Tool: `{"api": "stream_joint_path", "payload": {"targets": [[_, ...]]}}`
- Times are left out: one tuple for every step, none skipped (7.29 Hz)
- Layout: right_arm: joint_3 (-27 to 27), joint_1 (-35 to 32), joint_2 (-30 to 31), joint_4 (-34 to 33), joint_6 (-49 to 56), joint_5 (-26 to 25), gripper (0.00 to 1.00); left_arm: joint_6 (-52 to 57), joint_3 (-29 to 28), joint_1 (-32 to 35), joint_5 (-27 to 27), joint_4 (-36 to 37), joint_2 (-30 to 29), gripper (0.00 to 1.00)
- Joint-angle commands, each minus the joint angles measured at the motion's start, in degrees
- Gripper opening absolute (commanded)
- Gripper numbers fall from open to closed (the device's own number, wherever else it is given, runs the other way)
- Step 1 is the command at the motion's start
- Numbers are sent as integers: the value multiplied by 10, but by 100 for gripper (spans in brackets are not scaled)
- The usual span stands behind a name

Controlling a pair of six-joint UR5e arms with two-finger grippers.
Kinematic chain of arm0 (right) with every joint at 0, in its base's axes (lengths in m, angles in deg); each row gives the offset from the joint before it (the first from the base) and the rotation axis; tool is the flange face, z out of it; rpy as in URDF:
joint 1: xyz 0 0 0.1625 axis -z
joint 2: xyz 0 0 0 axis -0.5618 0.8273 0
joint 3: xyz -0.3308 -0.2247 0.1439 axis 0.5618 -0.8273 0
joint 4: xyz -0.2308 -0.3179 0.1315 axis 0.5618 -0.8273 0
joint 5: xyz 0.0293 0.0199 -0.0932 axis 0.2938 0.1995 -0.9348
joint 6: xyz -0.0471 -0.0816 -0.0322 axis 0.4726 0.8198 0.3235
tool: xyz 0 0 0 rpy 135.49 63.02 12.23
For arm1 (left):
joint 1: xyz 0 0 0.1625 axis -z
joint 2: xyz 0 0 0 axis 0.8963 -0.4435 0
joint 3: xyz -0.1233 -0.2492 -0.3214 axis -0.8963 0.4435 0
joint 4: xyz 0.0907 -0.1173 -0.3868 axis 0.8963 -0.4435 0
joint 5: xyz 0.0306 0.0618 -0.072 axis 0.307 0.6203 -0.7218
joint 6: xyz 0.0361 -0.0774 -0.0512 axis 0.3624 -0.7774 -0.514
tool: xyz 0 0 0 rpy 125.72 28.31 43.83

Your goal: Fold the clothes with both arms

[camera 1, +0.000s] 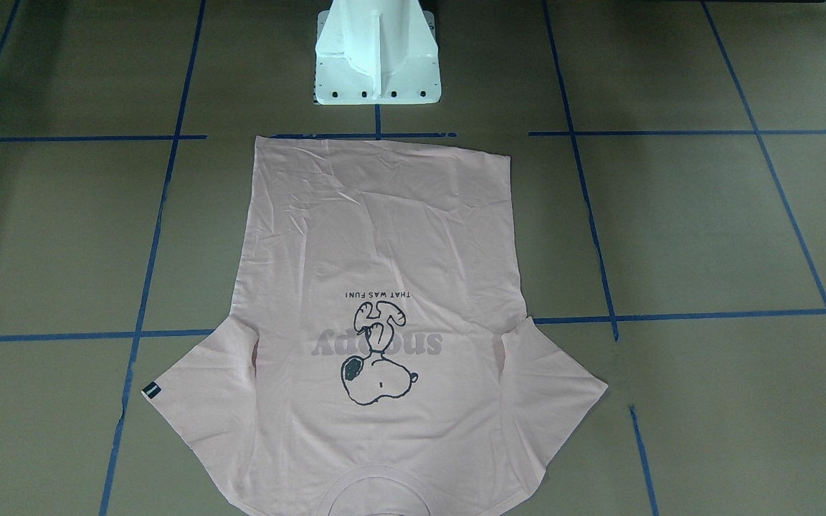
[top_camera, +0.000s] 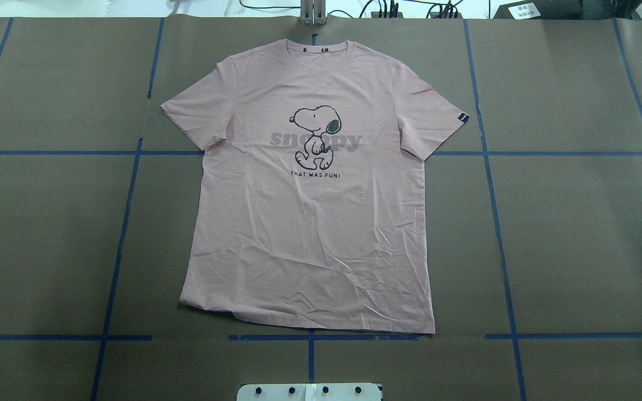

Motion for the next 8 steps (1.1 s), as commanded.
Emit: {"api": "stream_joint_path", "payload": {"targets": [[-71,60,-97,9,-37,-1,100,0,-49,-34,-2,-101,-19,100],[-100,62,-131,9,-38,-1,100,-1,-56,-34,0,-154,-18,100],[-115,86,-161,8,-55,-2,100,-31,-63,-35,0,-160,-29,100],[-130,110,-184,33,-92,-13,100,-104,-68,-52,-3,-150,-60,100],[-144,132,-189,75,-165,-13,100,-272,-71,-95,-1,-158,-85,100],[-151,165,-203,110,-283,-38,100,-346,-77,-120,0,-158,-107,100],[-155,191,-214,136,-393,-64,100,-357,-104,-126,-2,-159,-137,100],[-158,203,-229,138,-473,-65,100,-357,-114,-134,0,-162,-150,100]]}}
